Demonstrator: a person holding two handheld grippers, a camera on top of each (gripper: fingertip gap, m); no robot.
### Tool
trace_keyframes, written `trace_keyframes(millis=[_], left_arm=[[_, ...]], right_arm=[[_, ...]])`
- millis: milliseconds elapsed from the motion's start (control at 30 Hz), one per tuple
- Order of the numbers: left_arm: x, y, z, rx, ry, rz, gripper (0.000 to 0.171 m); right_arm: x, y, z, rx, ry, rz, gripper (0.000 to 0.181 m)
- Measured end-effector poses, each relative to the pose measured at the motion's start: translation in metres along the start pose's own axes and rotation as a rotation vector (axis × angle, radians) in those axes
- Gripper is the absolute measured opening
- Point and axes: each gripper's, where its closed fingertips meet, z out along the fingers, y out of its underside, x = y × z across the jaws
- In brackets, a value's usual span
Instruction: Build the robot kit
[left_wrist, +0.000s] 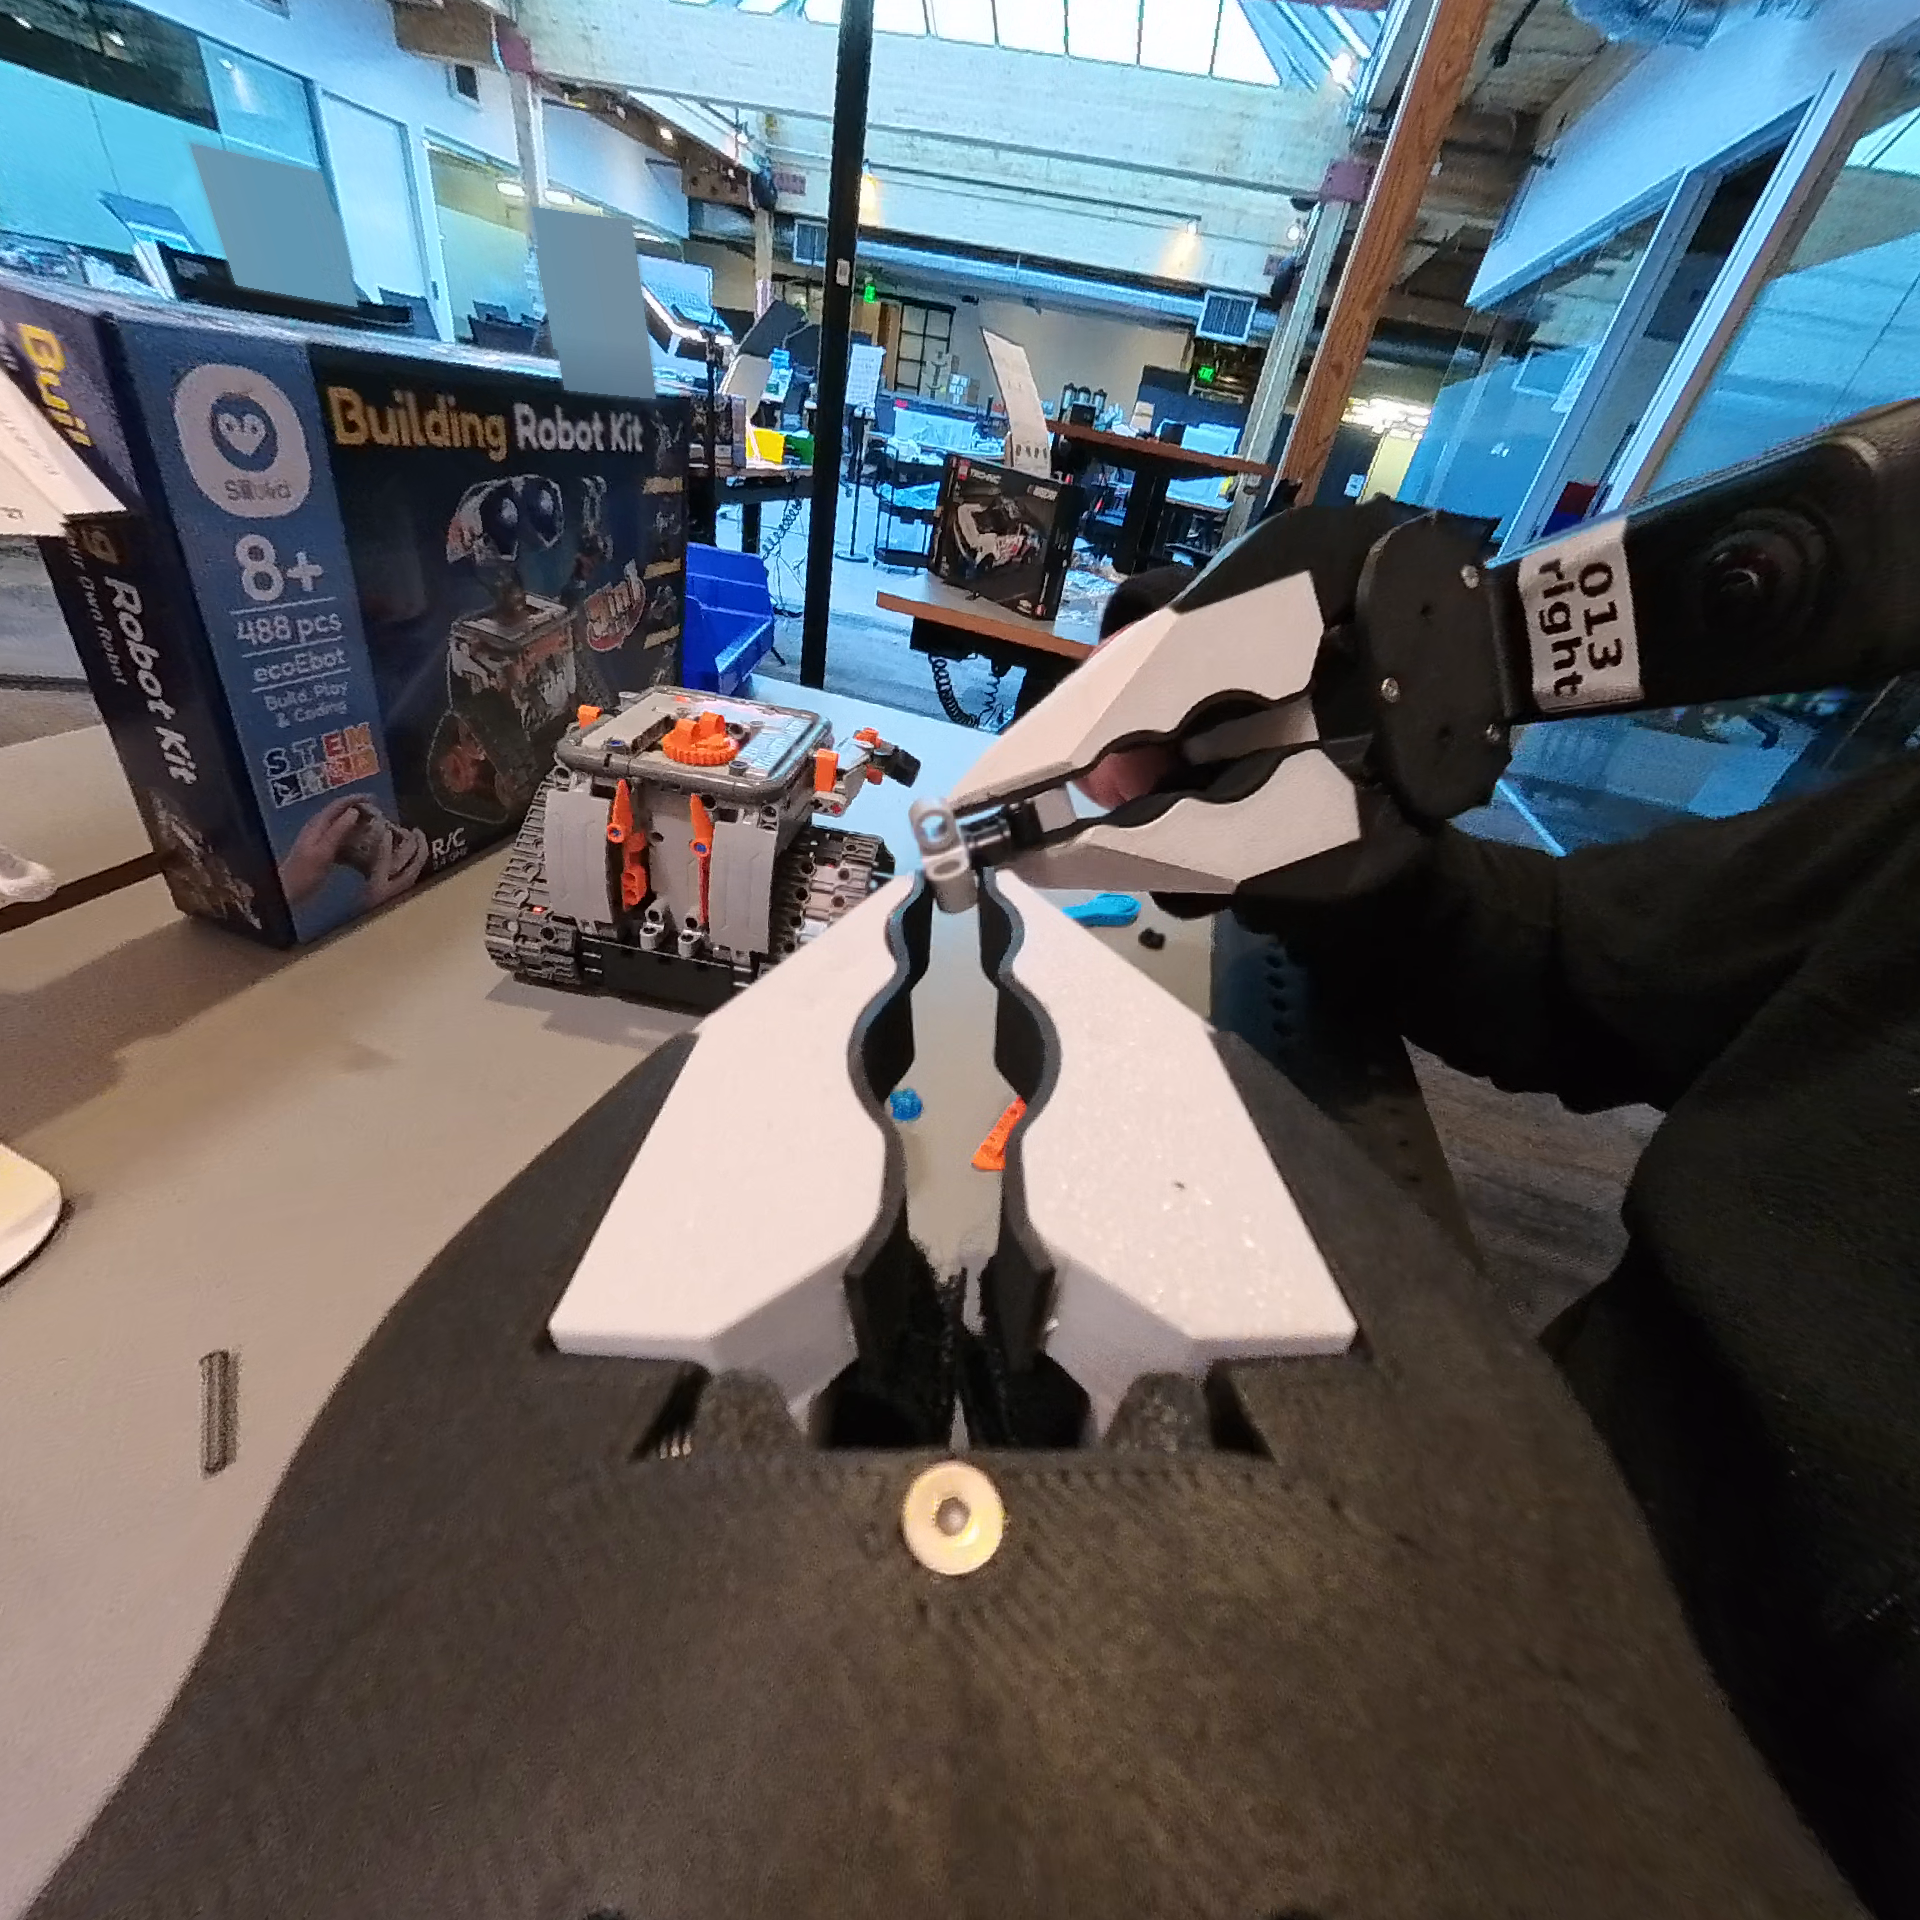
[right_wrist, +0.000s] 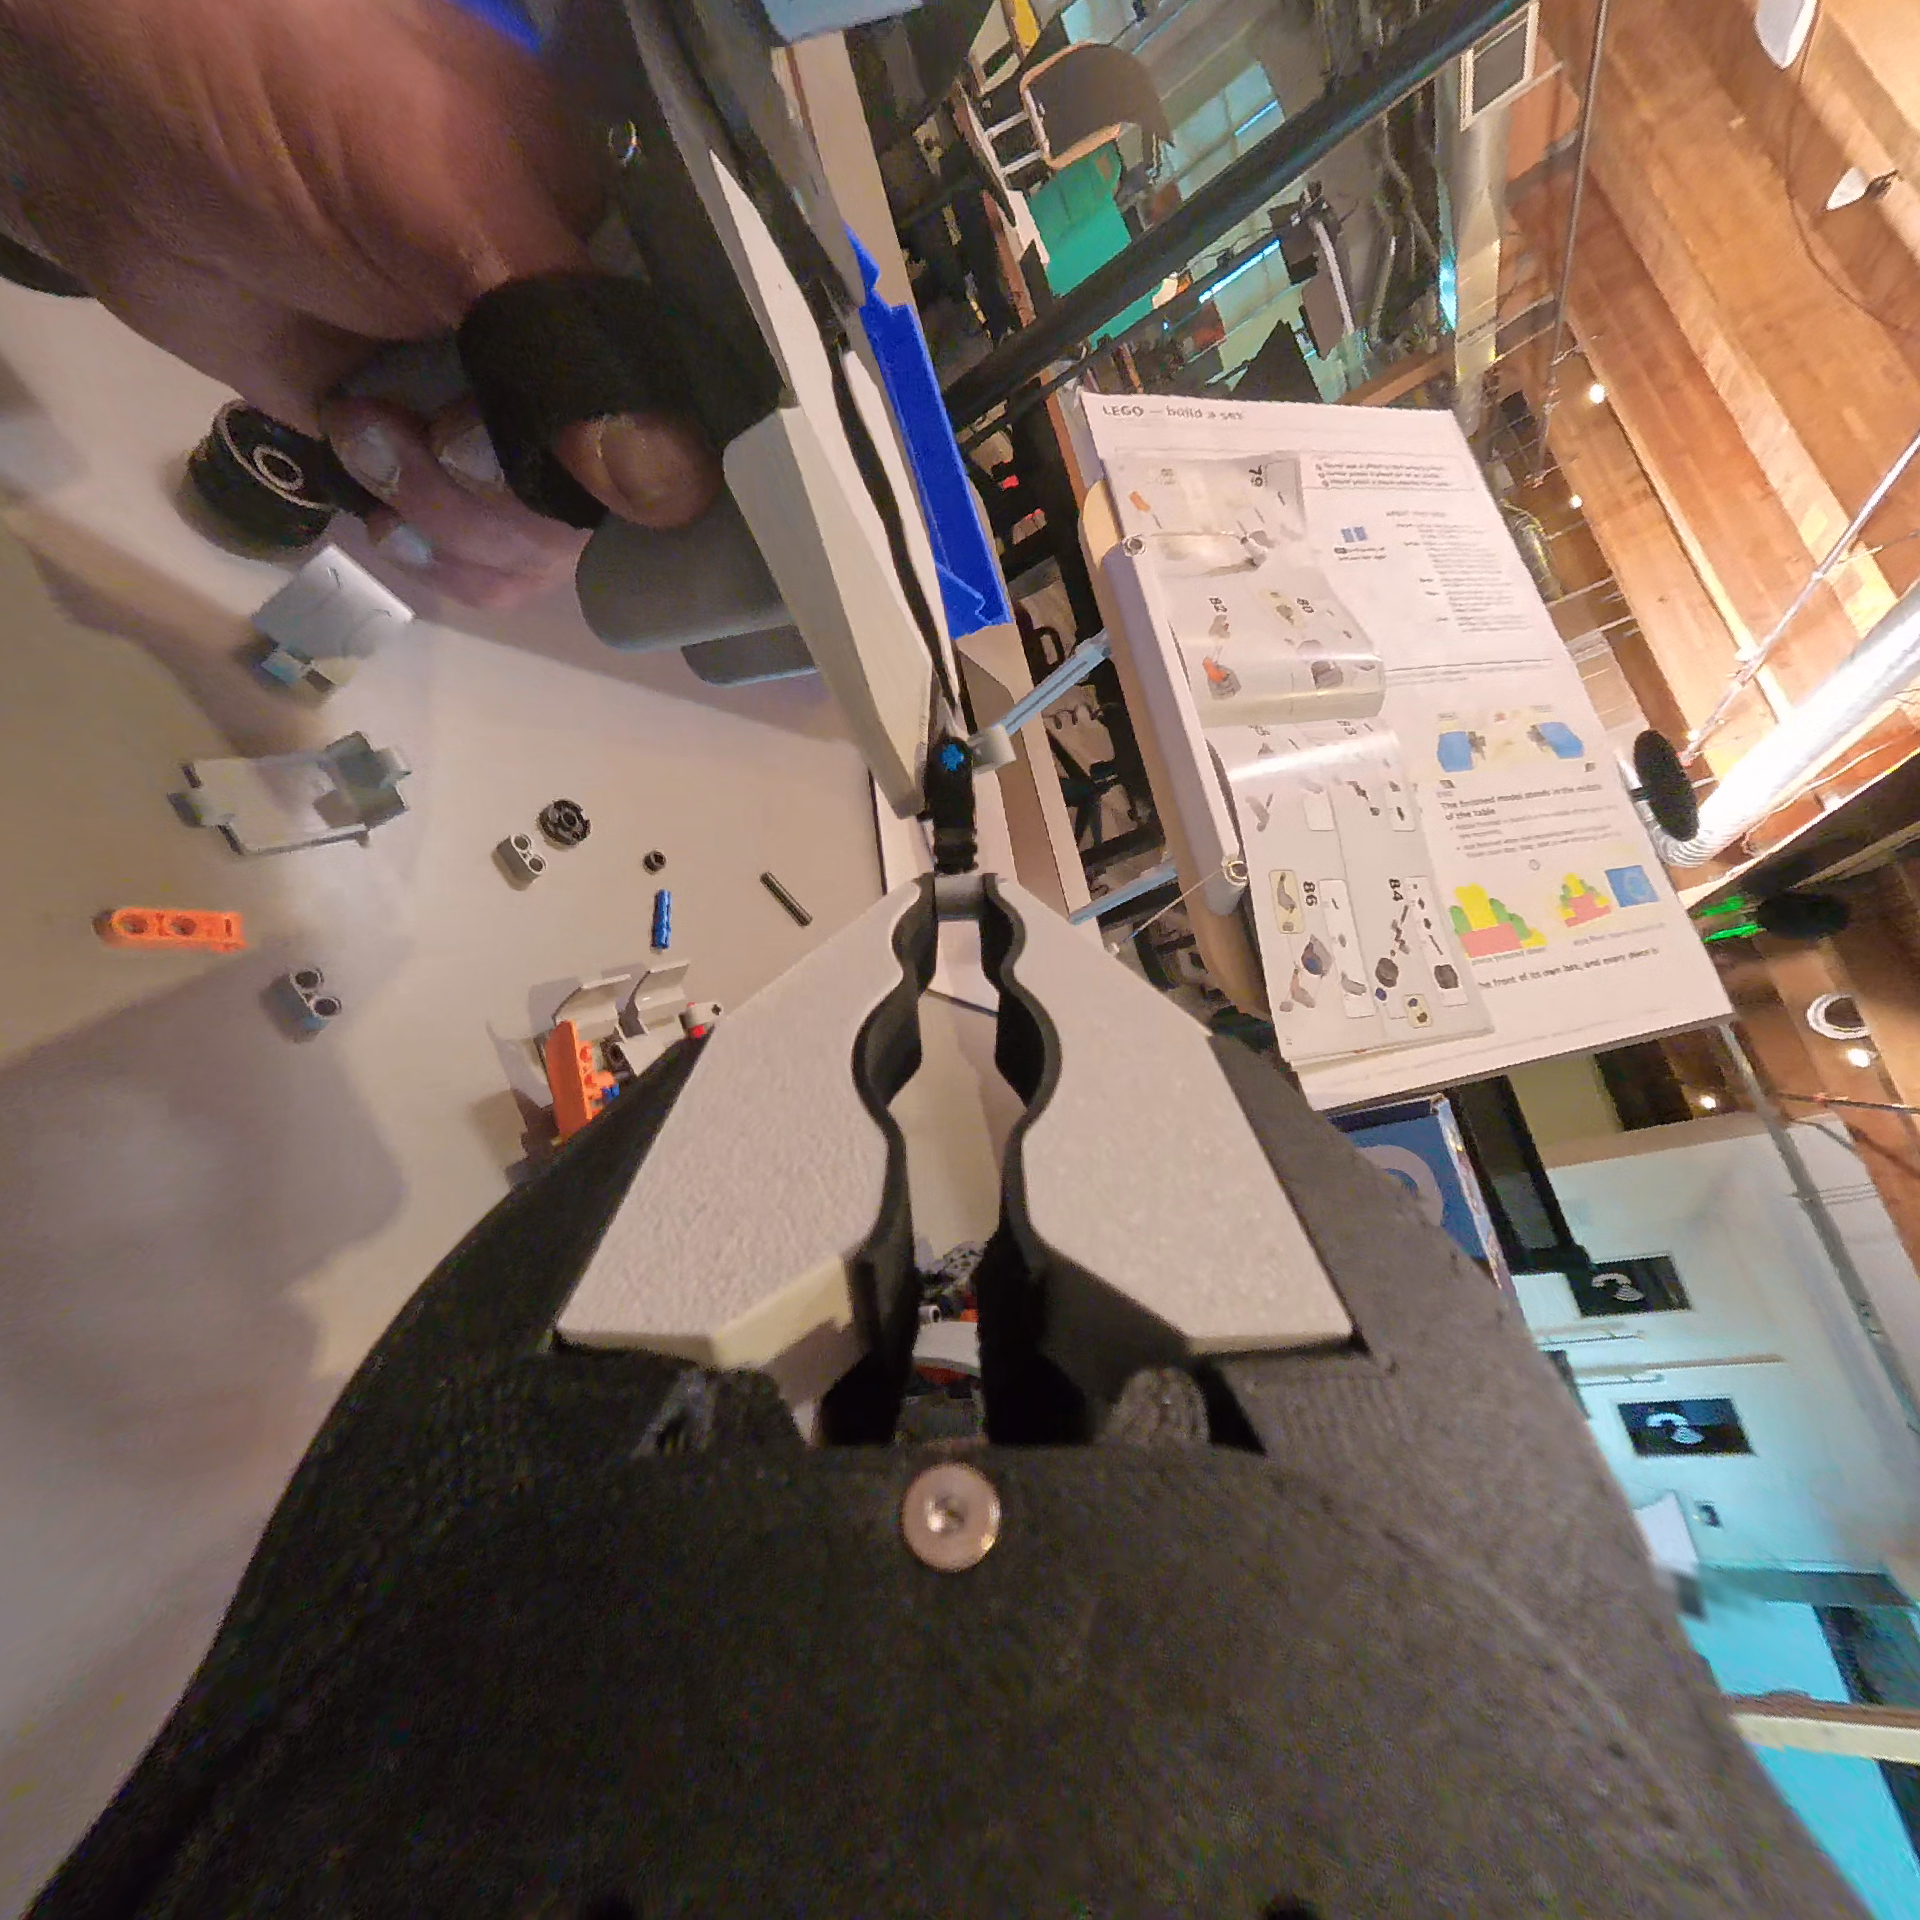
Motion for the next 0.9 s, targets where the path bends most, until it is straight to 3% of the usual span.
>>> trace_keyframes(millis=[100, 267, 433, 667, 900], left_arm=[[0.000, -0.003, -0.001, 0.019, 0.005, -0.001, 0.007], [-0.004, -0.010, -0.005, 0.040, -0.071, 0.130, 0.022], [0.002, -0.011, -0.002, 0.040, -0.078, 0.217, 0.021], [0.007, -0.012, -0.002, 0.050, -0.076, 0.282, 0.002], [0.010, -0.013, -0.003, 0.051, -0.078, 0.308, 0.000]], right_arm=[[0.001, -0.003, 0.001, 0.023, -0.021, 0.066, 0.005], [0.008, -0.007, -0.005, 0.127, -0.104, 0.295, 0.005], [0.008, -0.009, -0.011, 0.224, -0.237, 0.515, 0.005], [-0.004, -0.011, -0.008, 0.243, -0.337, 0.593, 0.005], [-0.003, -0.012, -0.009, 0.257, -0.356, 0.626, 0.005]])
